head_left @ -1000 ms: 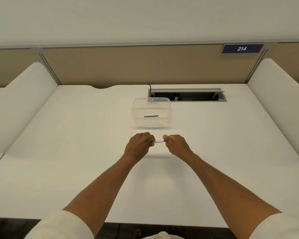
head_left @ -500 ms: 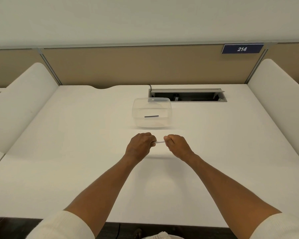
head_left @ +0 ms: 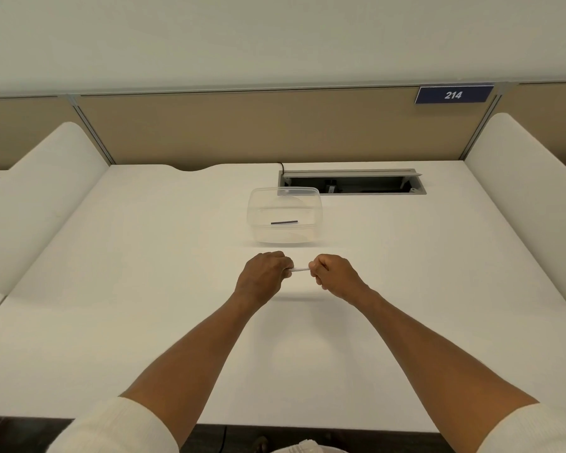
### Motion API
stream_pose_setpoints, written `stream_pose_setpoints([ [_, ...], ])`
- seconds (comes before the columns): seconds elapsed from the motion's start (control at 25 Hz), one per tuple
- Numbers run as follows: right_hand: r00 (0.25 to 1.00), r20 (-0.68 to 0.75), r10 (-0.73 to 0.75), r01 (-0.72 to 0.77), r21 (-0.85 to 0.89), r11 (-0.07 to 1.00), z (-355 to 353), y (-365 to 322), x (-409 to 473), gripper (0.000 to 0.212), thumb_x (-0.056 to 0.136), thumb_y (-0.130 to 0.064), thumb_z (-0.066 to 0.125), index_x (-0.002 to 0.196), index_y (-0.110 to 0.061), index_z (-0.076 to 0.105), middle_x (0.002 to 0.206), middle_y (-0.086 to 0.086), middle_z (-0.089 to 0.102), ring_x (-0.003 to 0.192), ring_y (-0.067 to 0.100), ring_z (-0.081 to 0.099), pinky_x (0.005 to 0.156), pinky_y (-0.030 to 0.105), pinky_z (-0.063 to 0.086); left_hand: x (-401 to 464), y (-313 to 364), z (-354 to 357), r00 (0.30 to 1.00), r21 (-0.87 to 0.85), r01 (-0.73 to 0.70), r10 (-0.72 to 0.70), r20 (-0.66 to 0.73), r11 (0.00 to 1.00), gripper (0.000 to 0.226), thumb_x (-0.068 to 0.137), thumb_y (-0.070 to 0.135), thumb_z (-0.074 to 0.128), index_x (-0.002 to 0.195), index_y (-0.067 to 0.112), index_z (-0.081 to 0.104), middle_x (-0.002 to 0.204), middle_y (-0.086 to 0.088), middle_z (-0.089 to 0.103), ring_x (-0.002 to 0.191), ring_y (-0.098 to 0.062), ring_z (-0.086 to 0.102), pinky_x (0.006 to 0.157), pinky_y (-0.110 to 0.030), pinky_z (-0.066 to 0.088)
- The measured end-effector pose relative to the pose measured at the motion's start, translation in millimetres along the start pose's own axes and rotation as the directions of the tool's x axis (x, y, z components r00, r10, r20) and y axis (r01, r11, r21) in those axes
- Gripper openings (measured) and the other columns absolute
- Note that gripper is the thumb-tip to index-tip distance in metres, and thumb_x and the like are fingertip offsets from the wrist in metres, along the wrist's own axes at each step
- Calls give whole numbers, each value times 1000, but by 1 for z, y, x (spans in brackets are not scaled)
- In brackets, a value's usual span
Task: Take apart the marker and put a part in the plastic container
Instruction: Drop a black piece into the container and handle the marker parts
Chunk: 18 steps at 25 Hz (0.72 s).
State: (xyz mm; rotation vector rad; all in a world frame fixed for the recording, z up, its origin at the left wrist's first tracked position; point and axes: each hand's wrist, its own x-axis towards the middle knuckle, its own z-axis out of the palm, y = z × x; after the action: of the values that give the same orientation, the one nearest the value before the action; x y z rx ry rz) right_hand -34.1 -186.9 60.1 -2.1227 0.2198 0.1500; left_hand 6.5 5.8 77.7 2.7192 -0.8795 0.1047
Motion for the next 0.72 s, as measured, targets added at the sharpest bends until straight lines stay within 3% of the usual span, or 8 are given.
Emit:
stream_pose_setpoints([
  [0.16,999,7,45,-44,-56,997,2,-2,1,40,97,-33,44,61,-16,51,52,-6,54,48,10,46,56,29,39,2,3,-1,1000,11,-12,12,0,1000,9,93,17,61,95,18,70,87,1,65,76,-27,59,60,-33,42],
  [0.36,989,29,148,-150,123,981,1,-5,0,47,96,-45,43,61,-15,54,49,1,59,48,18,52,48,25,37,5,5,-3,999,31,-34,34,-14,999,9,93,17,61,96,19,70,87,1,66,76,-26,58,60,-29,33],
  [0.48,993,14,119,-120,130,984,-3,-5,0,41,97,-46,49,74,-14,61,65,-1,66,50,16,56,45,24,38,6,3,-3,999,62,-33,34,-15,998,11,94,17,59,97,19,69,87,1,65,76,-27,58,60,-29,30],
  [0.6,999,-22,44,-42,88,995,-3,-5,-1,27,96,-34,55,77,-15,60,70,-2,67,52,13,56,51,24,41,6,2,-3,1000,80,-28,28,-2,996,13,96,17,57,98,19,69,88,0,64,75,-28,57,59,-30,30],
  [0.72,998,-66,2,-6,-58,998,-1,-6,0,32,99,-28,50,71,-13,57,68,1,61,61,19,53,64,35,47,6,4,-1,1000,84,-31,30,3,996,14,95,17,56,98,20,69,87,0,64,75,-28,57,59,-30,30],
])
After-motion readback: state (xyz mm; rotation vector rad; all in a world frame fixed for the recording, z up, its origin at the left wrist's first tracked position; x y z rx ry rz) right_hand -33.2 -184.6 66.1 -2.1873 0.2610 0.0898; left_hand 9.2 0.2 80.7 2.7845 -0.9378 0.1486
